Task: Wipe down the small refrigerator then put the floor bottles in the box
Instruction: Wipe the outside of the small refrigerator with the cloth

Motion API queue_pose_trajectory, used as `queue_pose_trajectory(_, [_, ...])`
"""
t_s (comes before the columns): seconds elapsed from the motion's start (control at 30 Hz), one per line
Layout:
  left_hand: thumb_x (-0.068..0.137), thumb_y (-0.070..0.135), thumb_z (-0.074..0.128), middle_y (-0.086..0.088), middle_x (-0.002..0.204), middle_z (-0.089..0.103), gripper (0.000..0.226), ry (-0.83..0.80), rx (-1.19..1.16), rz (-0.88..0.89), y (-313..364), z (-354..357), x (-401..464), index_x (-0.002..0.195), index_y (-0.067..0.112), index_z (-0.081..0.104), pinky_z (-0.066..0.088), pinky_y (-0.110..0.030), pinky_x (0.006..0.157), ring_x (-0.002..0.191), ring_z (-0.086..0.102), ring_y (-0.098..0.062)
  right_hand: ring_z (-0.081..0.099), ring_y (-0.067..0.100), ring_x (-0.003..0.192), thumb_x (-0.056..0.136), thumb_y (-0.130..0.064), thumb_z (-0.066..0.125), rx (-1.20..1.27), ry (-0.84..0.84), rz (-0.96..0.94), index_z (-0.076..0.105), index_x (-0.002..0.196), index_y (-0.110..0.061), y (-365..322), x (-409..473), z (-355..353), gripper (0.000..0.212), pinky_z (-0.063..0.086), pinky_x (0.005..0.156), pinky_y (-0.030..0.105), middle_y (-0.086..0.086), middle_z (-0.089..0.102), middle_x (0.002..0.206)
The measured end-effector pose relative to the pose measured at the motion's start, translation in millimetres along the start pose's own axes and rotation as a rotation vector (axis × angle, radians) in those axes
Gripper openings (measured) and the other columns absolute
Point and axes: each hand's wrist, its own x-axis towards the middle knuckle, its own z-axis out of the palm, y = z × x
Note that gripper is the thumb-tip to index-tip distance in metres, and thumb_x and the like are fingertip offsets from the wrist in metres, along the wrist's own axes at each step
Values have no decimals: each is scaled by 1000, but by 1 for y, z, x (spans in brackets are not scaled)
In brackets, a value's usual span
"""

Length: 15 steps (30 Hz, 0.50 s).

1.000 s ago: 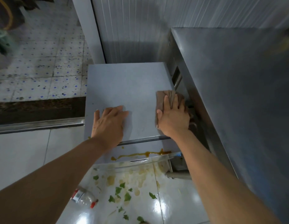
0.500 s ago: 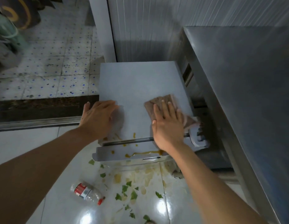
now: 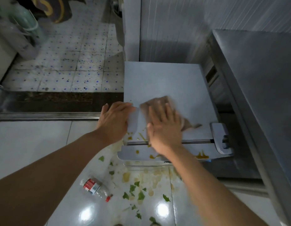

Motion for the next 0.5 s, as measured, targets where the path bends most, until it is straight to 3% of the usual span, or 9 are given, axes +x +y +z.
queue_pose_trajectory(0.17, [85,5,54,2,144,42,58,48,-107,-135,-8,-10,-25,139,20,39,21,-38,110,135,31,-17,-7,22,147,97,-45,19,-31,-62,-215,10,151,-29,-21,-24,4,57,-7,117,41,-1,0,161])
queue_pose_trajectory(0.33, [87,9,56,3,143,42,58,46,-167,-220,-19,-14,-41,140,21,37,22,-36,110,134,31,-16,-16,26,145,98,-52,18,-36,-117,-122,1,151,-36,-23,35,-2,58,-11,114,44,1,-12,159])
queue_pose_trajectory(0.5, [84,15,62,2,143,42,64,52,-229,-227,-23,-6,-61,140,23,33,28,-37,108,134,34,-19,-10,25,146,99,-43,28,0,-103,-247,21,146,-45,-36,56,0,48,-5,114,47,-2,-4,161])
